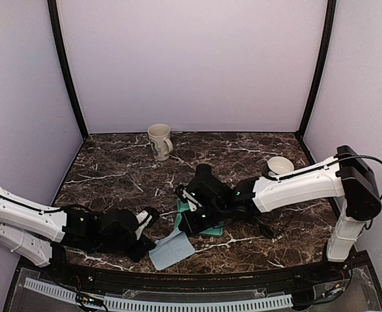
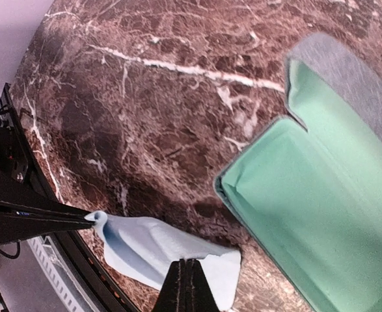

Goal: Organize the sunglasses
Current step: Fold the glasses cleaning cloth at the center of the board.

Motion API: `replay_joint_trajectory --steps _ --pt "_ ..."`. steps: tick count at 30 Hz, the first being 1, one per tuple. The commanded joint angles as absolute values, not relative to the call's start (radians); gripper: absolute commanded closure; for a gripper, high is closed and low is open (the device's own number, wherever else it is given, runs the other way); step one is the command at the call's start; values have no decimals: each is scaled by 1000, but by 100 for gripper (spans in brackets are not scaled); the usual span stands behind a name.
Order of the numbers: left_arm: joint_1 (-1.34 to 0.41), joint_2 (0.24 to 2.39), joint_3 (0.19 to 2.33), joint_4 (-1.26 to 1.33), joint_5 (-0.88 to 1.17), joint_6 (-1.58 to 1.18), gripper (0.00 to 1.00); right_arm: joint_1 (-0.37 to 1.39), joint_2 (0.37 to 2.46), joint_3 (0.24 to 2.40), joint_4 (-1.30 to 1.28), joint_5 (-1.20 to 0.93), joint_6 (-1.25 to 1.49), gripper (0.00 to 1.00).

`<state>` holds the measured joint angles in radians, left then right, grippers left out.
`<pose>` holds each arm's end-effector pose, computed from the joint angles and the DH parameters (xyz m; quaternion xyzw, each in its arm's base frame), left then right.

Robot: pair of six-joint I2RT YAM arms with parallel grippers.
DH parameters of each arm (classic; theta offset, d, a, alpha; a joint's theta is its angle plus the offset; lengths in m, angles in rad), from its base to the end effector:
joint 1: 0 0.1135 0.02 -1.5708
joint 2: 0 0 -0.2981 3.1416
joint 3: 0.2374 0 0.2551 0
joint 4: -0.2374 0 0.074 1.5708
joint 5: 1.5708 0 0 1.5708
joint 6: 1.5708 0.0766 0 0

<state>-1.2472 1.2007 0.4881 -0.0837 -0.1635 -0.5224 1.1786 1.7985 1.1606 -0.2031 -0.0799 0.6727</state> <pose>0.0893 -0.2270 0.1678 0.2983 0.8738 -0.2433 0.2969 0.1558 0.3927 0.1924 -0.2474 0.9001 0.3073 0.1846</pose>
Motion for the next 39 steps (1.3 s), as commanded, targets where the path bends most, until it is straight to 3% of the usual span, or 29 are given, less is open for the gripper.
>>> replay_joint_trajectory --steps 1,11,39 --pt "-1243 1199 489 -47 -72 -483 100 1181 1750 1085 -173 -87 706 100" --pt "-1266 1245 472 -19 23 -451 100 1207 1753 1016 -123 -86 751 100" --pt "-1316 1354 514 -60 36 -410 94 1242 1790 988 -115 -89 787 100"
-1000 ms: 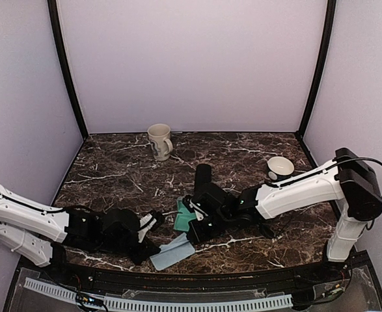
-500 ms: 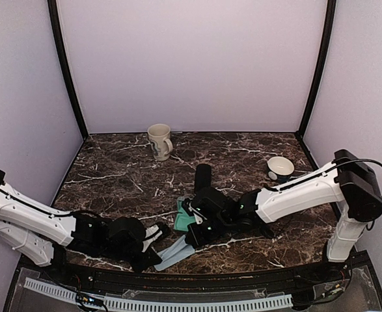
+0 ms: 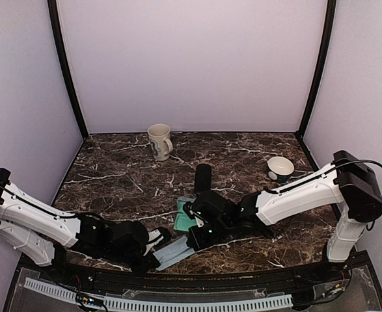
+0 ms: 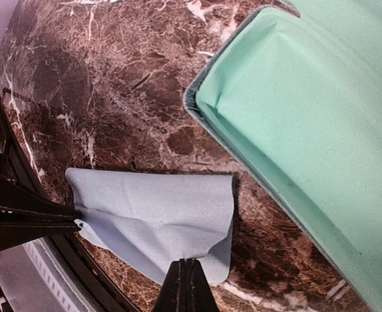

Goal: Organize the sunglasses
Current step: Fold the glasses cleaning cloth at the center of the board.

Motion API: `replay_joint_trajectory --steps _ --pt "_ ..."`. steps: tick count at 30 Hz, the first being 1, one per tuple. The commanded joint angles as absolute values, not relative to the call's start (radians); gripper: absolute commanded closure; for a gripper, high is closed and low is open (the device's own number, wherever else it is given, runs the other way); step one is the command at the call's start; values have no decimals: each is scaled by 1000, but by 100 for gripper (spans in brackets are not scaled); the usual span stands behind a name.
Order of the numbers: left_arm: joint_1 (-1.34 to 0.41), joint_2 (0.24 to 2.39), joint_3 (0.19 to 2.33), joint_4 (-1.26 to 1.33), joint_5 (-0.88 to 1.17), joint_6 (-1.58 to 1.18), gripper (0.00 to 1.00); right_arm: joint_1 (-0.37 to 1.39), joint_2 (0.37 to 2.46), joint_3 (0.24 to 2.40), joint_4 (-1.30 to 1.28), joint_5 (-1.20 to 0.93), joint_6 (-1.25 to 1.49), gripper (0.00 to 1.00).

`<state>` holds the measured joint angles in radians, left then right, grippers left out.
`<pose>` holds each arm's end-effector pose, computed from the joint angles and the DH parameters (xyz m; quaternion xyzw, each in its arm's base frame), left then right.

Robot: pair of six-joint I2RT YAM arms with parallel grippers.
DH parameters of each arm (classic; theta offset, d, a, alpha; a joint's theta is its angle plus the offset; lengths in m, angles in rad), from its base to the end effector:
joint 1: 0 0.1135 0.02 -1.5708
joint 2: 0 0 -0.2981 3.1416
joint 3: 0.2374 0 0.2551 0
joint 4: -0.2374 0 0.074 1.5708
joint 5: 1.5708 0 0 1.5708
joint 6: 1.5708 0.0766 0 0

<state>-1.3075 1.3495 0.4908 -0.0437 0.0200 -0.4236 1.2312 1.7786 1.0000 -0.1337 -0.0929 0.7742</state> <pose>0.0650 -0.2469 0.1377 0.4070 0.8525 -0.2559 0.2054 0.1239 0.3721 0.1549 -0.2287 0.9173 0.2959 0.1367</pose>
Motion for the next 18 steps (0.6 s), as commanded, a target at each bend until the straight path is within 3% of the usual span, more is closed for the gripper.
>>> replay_joint_trajectory --steps 1,18 --pt "-1318 1357 516 -58 37 -410 94 1242 1791 989 -115 -89 787 100" --pt "-1350 1373 549 -88 54 -403 91 1252 1798 982 -137 -86 787 87"
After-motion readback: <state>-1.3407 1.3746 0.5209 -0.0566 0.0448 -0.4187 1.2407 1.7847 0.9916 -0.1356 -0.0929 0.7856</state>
